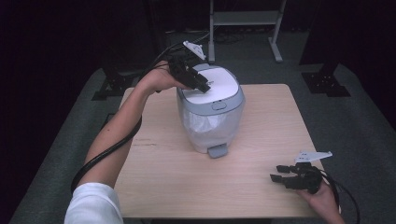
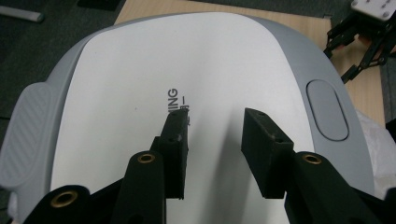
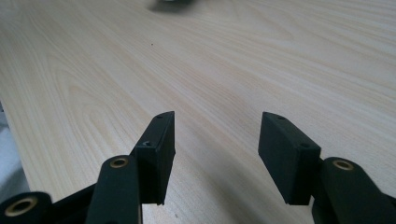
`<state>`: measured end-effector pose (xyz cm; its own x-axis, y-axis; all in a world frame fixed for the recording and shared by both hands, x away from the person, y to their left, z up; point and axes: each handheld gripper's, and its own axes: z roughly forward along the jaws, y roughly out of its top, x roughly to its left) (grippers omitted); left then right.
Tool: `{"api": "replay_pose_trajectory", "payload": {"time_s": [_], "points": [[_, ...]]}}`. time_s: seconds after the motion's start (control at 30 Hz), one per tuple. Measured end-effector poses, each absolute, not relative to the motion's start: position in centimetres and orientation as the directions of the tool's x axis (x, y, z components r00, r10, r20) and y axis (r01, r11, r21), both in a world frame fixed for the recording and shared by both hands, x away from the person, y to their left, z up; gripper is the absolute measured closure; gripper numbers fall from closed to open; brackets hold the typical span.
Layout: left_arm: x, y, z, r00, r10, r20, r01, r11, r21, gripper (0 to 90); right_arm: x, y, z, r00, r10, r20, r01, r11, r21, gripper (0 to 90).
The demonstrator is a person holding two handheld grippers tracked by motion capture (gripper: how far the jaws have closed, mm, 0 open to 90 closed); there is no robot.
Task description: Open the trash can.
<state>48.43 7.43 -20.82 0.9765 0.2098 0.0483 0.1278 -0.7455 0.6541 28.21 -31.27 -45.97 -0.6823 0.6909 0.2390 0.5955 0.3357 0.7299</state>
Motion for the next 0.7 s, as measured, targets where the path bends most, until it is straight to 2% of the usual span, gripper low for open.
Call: {"api": "replay_pose_trajectory", "payload": {"time_s": [0.17,0.4,0.7], "points": [[48.6,7.7,-21.3,0.971,0.238,0.009,0.165,-0.703,0.691,58.1,28.1,-31.3,-45.9,-0.682,0.693,0.233,0.591,0.335,0.734,44.8],[48.2,7.8,-21.6,0.966,0.258,0.018,0.17,-0.685,0.708,56.1,28.2,-31.3,-45.9,-0.684,0.693,0.23,0.588,0.336,0.736,44.8],[47.6,8.1,-22.1,0.961,0.275,0.036,0.16,-0.658,0.736,58.2,28.2,-30.7,-45.8,-0.694,0.685,0.221,0.581,0.352,0.734,44.8]]}}
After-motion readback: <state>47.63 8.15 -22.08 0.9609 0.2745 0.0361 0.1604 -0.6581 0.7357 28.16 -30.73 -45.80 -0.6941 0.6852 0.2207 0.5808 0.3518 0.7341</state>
